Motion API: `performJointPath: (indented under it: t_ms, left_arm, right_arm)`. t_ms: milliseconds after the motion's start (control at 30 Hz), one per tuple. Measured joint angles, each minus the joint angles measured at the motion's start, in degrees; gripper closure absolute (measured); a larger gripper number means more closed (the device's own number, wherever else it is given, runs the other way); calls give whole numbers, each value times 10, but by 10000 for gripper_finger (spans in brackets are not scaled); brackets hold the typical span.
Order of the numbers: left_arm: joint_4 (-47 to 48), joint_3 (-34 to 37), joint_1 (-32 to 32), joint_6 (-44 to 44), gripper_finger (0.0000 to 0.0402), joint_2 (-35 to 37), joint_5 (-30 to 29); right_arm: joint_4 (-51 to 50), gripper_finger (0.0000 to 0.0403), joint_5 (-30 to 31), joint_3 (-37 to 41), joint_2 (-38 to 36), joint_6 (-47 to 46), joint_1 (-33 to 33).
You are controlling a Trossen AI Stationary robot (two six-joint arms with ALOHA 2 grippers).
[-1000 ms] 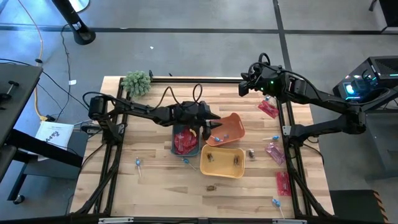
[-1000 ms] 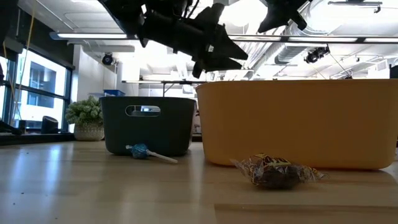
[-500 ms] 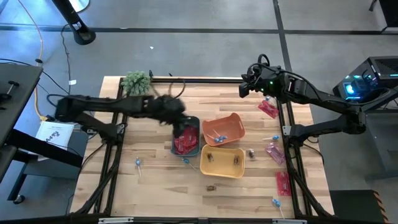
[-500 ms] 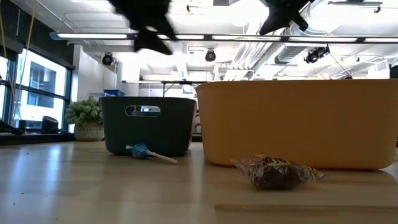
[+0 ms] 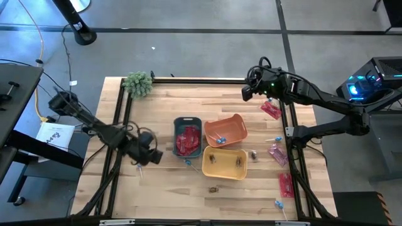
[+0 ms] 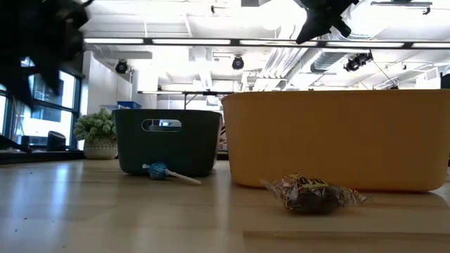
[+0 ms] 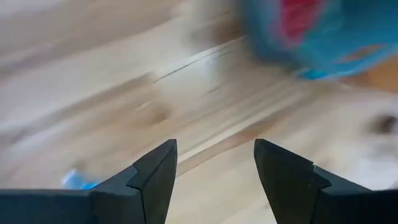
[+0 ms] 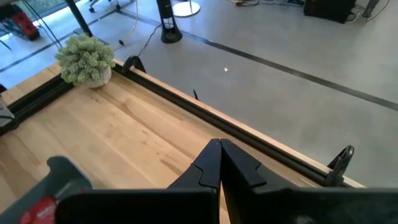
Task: Sort candy
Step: Put the blue lollipop into the orange bin
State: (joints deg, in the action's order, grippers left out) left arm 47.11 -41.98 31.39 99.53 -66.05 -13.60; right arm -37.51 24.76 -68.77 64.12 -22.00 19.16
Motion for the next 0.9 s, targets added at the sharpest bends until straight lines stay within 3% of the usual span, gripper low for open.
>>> performJointPath:
  t_ms: [200, 400, 567, 900]
  left_arm:
    - [72, 0, 39, 131, 192, -34, 55]
    - [87, 0, 74, 191, 192, -95, 122]
    - [84, -1, 86, 257, 193, -143, 132]
    - [55, -2, 79, 292, 193, -219, 149]
  right_arm:
    - [-11, 403, -2, 0, 0, 0, 0]
    - [-13, 403, -2, 0, 0, 0, 0]
    - [-13, 403, -2, 0, 0, 0, 0]
    - [-14, 403, -2, 0, 0, 0, 0]
